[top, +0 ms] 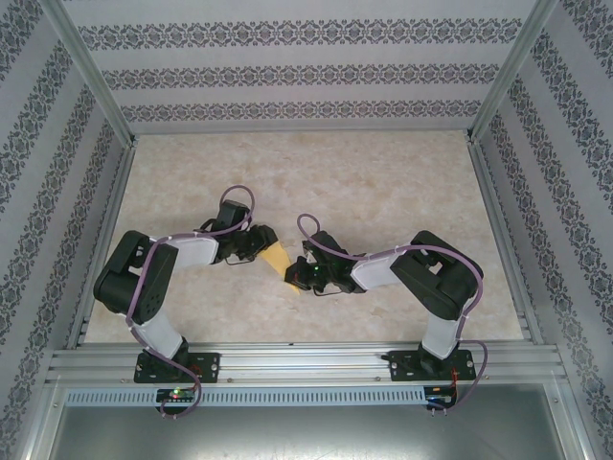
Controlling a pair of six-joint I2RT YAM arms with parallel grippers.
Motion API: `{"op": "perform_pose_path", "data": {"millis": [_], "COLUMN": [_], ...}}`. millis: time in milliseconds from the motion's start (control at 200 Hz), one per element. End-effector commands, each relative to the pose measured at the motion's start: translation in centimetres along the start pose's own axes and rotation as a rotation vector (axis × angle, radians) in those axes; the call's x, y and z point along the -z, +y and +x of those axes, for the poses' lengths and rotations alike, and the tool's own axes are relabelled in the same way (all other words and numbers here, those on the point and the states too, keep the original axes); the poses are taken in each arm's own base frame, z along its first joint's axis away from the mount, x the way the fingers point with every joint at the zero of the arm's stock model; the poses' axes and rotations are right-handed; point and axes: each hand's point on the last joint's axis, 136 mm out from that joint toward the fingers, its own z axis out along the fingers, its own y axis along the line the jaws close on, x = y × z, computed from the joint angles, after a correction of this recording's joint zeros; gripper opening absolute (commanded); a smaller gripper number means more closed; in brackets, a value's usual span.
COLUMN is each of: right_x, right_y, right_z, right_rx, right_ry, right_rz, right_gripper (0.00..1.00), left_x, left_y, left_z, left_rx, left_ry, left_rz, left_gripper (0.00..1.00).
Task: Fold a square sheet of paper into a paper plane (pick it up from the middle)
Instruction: Fold the wing for the fifth time at the center of the table.
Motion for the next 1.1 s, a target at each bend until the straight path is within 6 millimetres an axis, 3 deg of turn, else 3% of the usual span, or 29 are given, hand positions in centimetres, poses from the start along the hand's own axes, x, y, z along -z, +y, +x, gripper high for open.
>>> {"op": "perform_pose_path", "data": {"millis": [0, 430, 624, 754, 919, 1099], "right_x": [-0.4, -0.8, -0.8, -0.9, -1.0, -1.0], "right_y": [-7.0, -6.6, -6.4, -6.4, -6.2, -6.1], "right_z": [3.2, 3.2, 3.1, 3.0, 2.9, 3.0], "right_rx": [-0.066, -0.057, -0.051, -0.054, -0.053, -0.052], "right_ry": [0.085, 0.103, 0.101, 0.098, 0.096, 0.100], "right_rz": [0.239, 0.229, 0.227, 0.228, 0.222, 0.218], "right_gripper": [0.00, 0.00, 0.00, 0.00, 0.00, 0.00], "left_x": [0.3, 2.1, 5.2, 6.3, 5.6, 2.2], "left_y": [4.1, 4.2, 0.8, -2.2, -5.7, -4.3], "left_z": [-1.3, -5.7, -6.6, -4.7, -0.7, 1.0], "left_rx": [0.089, 0.101, 0.071, 0.015, -0.108, -0.103], "left_ry": [-0.022, -0.037, -0.089, -0.074, -0.012, 0.056], "left_rz": [-0.118, -0.120, -0.033, 0.079, 0.173, 0.183], "left_gripper": [0.46, 0.46, 0.47, 0.46, 0.45, 0.45]}}
